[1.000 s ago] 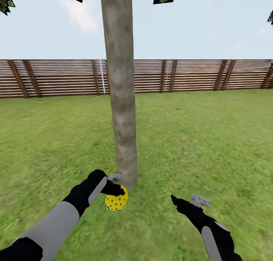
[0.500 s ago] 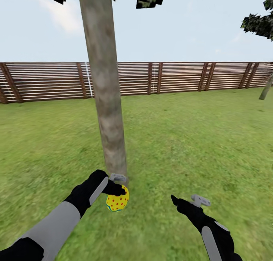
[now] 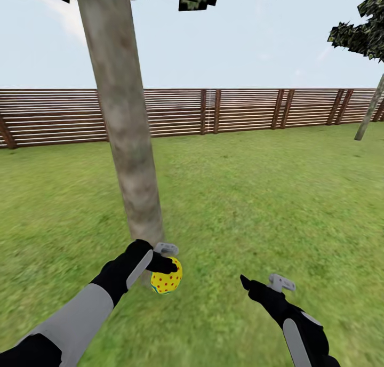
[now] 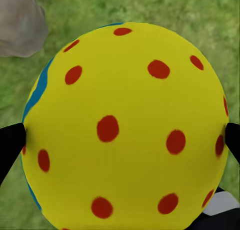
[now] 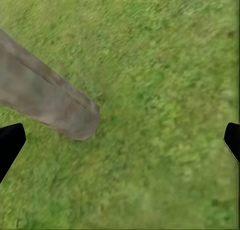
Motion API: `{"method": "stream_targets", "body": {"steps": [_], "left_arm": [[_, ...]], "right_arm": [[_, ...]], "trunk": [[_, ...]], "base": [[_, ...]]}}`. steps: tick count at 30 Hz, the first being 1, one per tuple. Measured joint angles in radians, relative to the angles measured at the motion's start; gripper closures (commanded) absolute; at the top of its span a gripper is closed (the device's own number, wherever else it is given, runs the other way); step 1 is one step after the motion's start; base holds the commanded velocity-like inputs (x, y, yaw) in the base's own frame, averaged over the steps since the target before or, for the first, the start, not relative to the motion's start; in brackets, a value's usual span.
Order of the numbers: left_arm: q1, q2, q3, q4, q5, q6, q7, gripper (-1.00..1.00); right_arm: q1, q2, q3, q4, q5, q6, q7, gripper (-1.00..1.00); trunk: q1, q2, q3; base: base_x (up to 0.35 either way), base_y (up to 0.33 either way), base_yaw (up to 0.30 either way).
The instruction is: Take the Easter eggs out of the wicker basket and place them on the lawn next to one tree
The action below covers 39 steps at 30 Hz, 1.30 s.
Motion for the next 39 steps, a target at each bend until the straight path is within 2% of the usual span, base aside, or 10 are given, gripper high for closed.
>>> {"method": "stream_targets", "body": {"steps": [17, 32, 39], "left_arm": [[0.0, -0.001, -0.027, 0.0, 0.0, -0.008, 0.002, 1.0], [-0.001, -0.003, -0.035, 0.014, 0.0, -0.038, 0.004, 1.0], [-0.001, -0.003, -0.033, 0.014, -0.005, -0.048, 0.049, 1.0]], "right_arm": [[0.0, 0.0, 0.005, 0.002, 0.0, -0.001, 0.0, -1.0], [0.0, 0.0, 0.006, 0.002, 0.0, 0.0, 0.0, -1.0], [0.0, 0.0, 0.009, 0.002, 0.0, 0.0, 0.0, -1.0]], "trunk": [[0.0, 0.0, 0.0], [0.0, 0.0, 0.012], [0.0, 0.0, 0.012]], "base": [[0.269, -0.206, -0.004], [0.225, -0.248, -0.129], [0.137, -0.291, -0.005]]}}
